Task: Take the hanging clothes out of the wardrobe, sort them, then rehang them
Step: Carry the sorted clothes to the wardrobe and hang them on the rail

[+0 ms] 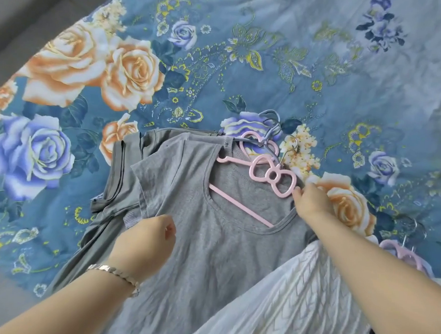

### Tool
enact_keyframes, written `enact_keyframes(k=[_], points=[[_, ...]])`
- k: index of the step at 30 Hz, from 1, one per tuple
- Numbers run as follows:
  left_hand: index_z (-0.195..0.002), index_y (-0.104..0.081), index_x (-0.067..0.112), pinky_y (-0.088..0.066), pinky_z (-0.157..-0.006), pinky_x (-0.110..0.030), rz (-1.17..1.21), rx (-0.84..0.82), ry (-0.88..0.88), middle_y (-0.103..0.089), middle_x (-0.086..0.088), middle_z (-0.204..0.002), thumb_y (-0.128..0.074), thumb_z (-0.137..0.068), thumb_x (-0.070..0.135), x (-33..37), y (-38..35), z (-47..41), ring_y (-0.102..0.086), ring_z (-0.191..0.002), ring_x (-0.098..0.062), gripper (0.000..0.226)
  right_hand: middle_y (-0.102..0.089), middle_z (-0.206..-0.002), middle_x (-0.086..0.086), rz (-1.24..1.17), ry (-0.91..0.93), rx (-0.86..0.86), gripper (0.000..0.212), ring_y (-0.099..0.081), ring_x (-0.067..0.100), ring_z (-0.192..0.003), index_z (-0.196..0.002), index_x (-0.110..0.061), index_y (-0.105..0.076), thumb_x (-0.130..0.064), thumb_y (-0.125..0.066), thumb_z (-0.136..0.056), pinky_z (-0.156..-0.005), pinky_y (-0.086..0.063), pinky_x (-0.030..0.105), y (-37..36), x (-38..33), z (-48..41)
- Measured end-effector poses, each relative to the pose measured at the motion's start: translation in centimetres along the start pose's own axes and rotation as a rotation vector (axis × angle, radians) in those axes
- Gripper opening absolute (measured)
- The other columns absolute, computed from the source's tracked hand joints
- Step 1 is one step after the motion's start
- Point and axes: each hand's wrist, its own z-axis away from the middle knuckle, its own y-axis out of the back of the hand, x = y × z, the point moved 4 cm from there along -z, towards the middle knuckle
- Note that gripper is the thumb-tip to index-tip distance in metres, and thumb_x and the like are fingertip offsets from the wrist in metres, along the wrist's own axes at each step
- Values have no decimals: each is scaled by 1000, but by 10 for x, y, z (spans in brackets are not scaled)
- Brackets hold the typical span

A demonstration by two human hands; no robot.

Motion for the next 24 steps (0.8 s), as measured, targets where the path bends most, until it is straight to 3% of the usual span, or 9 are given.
enact_keyframes(k=[2,4,7,10,13,16,19,24], points=[[-88,-52,29,-46,-73,-27,8,0,6,-59,9,-90,-40,-93,20,-3,0,4,-58,-89,-16,16,-52,-120,18,-18,64,-81,43,-52,35,-112,-117,-7,-53,-42,-49,-92,-86,-44,35,2,3,5],[-85,-50,30,-45,-72,-26,25,15,1,-58,10,-88,-41,-93,20,-4,1,7,-55,-86,-15,15,-51,-123,18,-33,92,-135,41,-54,35,-111,-119,-6,-53,-34,-58,-89,-87,-43,34,6,7,8],[-85,-48,31,-45,-72,-26,42,32,-6,-59,9,-91,-41,-93,21,-5,-1,14,-53,-85,-14,15,-51,-121,20,5,123,-68,31,-56,37,-105,-115,-5,-56,-24,-53,-92,-84,-45,38,12,7,17],[-85,-48,31,-46,-75,-27,50,38,-14,-56,10,-90,-41,-93,20,-7,-3,23,-57,-93,-15,15,-61,-104,24,-103,181,92,23,-56,39,-97,-87,-8,-56,-25,-44,-96,-70,-37,34,26,-4,38],[-84,-49,30,-44,-70,-26,65,66,-8,-54,11,-84,-42,-92,20,-12,-1,38,-52,-80,-13,15,-63,-97,24,-228,294,208,32,-55,39,-90,-65,-14,-42,-24,-46,-96,-64,-27,31,54,-27,65],[-83,-51,30,-47,-72,-27,109,87,13,-57,11,-85,-45,-91,20,-22,6,60,-56,-83,-13,14,-64,-97,22,-297,462,247,23,-55,37,-91,-78,-7,-58,-22,-51,-94,-61,-23,31,80,-58,96],[-82,-51,32,-46,-70,-25,129,125,36,-60,10,-88,-45,-90,21,-35,18,90,-58,-86,-14,14,-67,-102,17,-264,581,273,23,-57,36,-98,-101,-9,-66,-24,-51,-94,-66,-33,35,103,-80,132],[-72,-48,33,-45,-70,-26,180,187,106,-62,7,-88,-46,-90,22,-67,37,157,-58,-86,-17,22,-69,-100,11,-227,690,314,20,-59,34,-98,-104,-15,-69,-21,-54,-91,-71,-39,34,137,-81,194]])
